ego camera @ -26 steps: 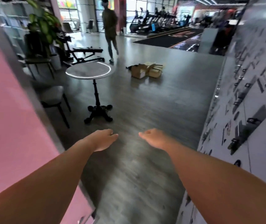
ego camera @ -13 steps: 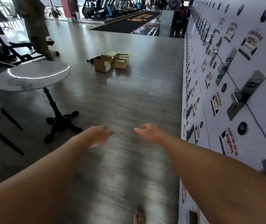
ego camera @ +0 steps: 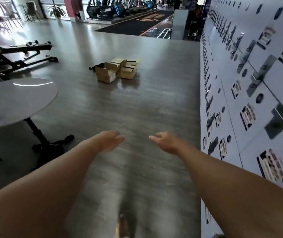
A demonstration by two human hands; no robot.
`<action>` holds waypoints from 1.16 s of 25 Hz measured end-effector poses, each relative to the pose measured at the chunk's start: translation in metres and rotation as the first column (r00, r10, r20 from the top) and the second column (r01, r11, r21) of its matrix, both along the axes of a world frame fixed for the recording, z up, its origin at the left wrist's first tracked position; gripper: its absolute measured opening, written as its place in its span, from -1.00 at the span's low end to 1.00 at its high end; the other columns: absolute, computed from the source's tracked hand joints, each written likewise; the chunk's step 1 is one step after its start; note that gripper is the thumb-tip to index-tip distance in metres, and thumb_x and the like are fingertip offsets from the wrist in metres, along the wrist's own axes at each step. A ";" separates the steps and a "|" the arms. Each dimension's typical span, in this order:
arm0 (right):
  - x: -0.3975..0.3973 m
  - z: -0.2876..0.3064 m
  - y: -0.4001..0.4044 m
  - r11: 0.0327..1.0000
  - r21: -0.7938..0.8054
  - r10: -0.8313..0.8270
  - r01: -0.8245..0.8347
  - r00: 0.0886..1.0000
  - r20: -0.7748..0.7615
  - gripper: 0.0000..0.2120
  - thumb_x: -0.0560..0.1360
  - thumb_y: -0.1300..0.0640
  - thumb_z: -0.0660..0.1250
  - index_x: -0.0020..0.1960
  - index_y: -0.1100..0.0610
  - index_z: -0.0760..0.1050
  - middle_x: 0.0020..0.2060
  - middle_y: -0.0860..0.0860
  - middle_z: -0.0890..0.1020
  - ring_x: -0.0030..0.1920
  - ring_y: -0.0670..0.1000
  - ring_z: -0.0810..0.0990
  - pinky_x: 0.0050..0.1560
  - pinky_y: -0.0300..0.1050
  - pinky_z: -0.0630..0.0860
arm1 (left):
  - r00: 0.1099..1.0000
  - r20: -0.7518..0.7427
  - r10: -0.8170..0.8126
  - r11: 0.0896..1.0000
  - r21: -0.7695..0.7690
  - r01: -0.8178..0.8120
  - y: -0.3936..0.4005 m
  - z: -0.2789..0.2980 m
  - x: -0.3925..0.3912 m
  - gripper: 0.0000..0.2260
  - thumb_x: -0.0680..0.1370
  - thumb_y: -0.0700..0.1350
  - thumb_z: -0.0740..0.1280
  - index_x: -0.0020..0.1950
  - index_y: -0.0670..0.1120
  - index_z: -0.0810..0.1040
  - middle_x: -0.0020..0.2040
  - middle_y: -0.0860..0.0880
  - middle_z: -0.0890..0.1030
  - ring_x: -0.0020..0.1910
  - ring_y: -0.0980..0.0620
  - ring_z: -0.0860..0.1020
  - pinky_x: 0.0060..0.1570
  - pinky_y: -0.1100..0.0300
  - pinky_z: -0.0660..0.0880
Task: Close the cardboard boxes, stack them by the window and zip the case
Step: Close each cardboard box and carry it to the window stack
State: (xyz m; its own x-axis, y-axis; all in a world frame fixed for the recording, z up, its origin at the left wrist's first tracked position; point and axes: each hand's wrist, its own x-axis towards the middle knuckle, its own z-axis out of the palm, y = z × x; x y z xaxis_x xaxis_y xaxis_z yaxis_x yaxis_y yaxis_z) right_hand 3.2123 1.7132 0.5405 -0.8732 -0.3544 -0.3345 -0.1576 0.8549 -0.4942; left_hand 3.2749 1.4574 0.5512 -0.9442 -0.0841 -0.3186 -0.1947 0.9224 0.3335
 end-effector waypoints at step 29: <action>-0.803 0.021 -0.072 1.000 0.003 -0.011 0.011 1.000 -0.025 -0.32 0.60 -0.31 0.18 0.52 0.16 0.37 0.50 0.11 0.40 0.48 0.12 0.38 0.43 -0.06 0.29 | 0.992 -0.052 -0.115 0.993 0.032 0.117 -0.071 0.029 -0.811 -0.69 0.68 0.08 0.12 0.00 -0.12 0.50 0.07 -0.12 0.58 0.12 -0.14 0.53 0.04 0.08 0.37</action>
